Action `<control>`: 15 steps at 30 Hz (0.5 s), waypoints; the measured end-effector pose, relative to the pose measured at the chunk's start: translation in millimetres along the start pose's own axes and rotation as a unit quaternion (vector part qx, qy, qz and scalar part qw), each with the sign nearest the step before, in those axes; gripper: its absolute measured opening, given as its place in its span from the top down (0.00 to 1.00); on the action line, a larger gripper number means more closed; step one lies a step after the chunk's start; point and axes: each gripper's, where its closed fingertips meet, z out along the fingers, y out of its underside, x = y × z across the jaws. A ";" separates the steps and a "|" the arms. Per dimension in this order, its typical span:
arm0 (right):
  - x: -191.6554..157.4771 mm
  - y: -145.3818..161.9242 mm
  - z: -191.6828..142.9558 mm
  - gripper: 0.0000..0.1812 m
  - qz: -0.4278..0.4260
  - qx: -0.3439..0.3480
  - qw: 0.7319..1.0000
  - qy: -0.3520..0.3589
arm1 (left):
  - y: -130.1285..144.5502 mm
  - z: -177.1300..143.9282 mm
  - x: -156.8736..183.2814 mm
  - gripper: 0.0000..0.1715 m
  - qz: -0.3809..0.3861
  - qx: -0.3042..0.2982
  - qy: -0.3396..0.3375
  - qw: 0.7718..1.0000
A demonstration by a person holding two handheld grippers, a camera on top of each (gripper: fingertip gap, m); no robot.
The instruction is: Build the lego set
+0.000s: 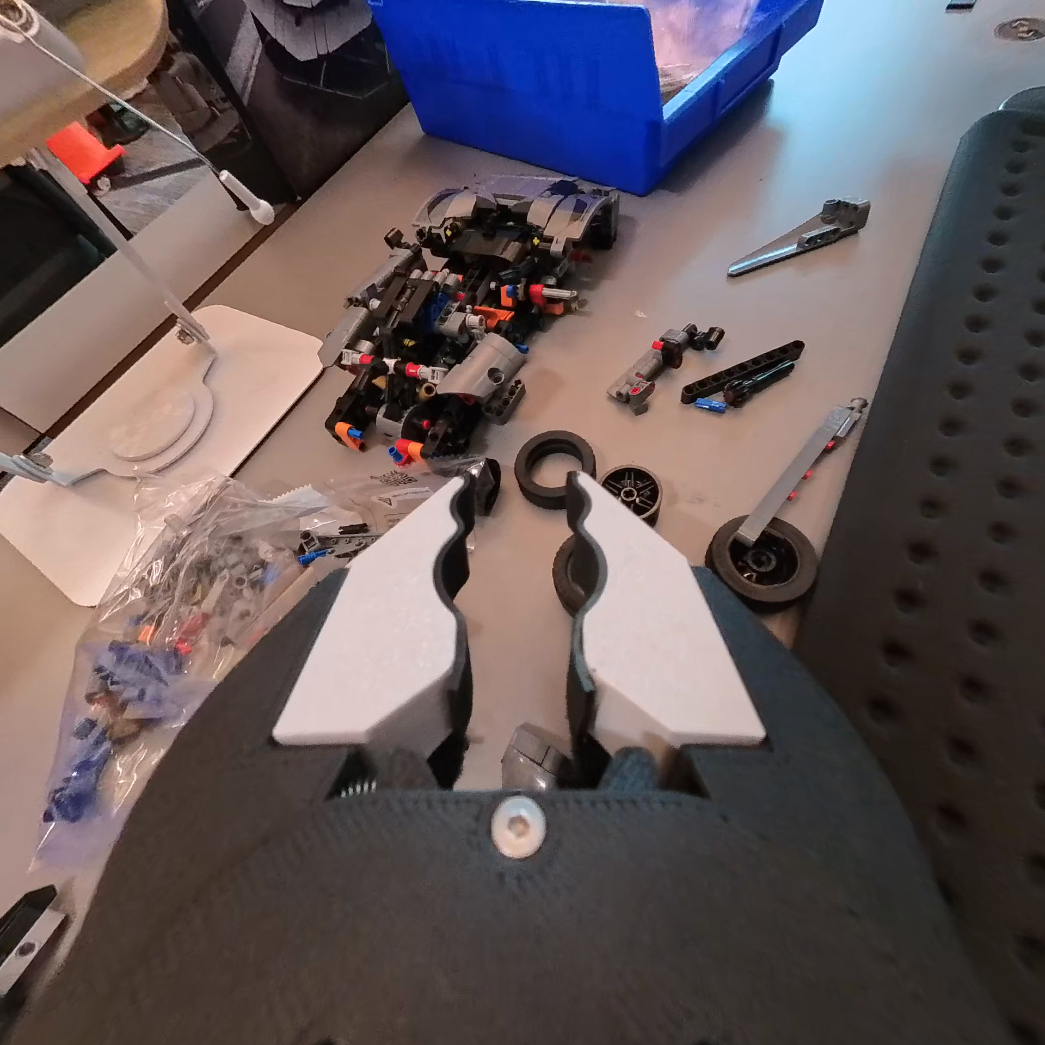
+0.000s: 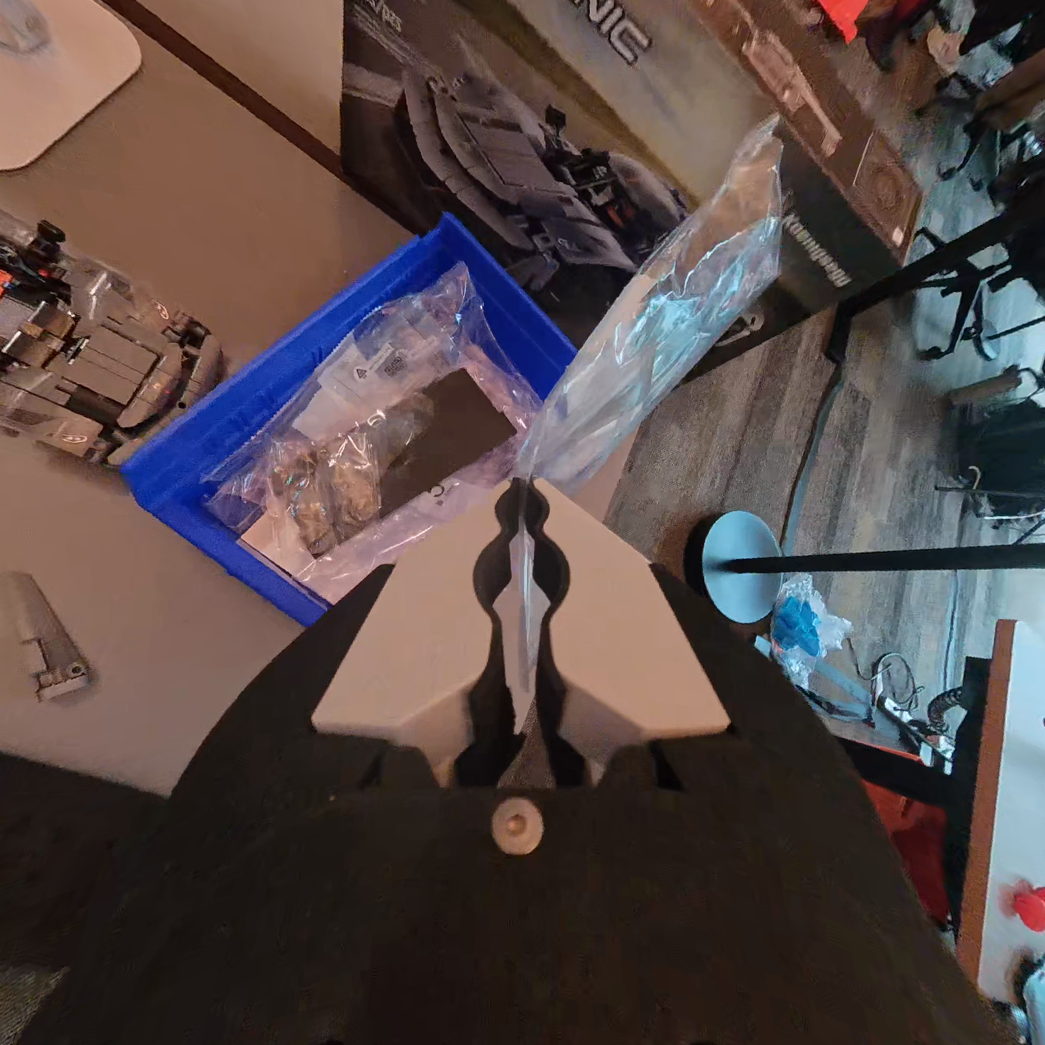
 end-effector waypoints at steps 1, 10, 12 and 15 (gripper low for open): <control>-2.4 -6.1 -4.9 1.00 -0.009 0.009 1.000 0.007 | 0.3 0.3 0.1 0.83 0.000 -0.001 0.001 1.000; -27.9 -15.7 14.1 1.00 0.076 0.024 0.992 -0.093 | 4.9 4.0 2.4 0.83 -0.001 -0.014 0.008 1.000; -23.5 -2.8 28.9 1.00 0.135 0.027 0.982 -0.129 | 6.3 4.0 2.2 0.83 -0.003 -0.016 0.009 1.000; -1.7 41.6 55.4 1.00 0.185 -0.016 0.978 -0.096 | 6.0 4.4 3.5 0.83 -0.003 -0.016 0.012 1.000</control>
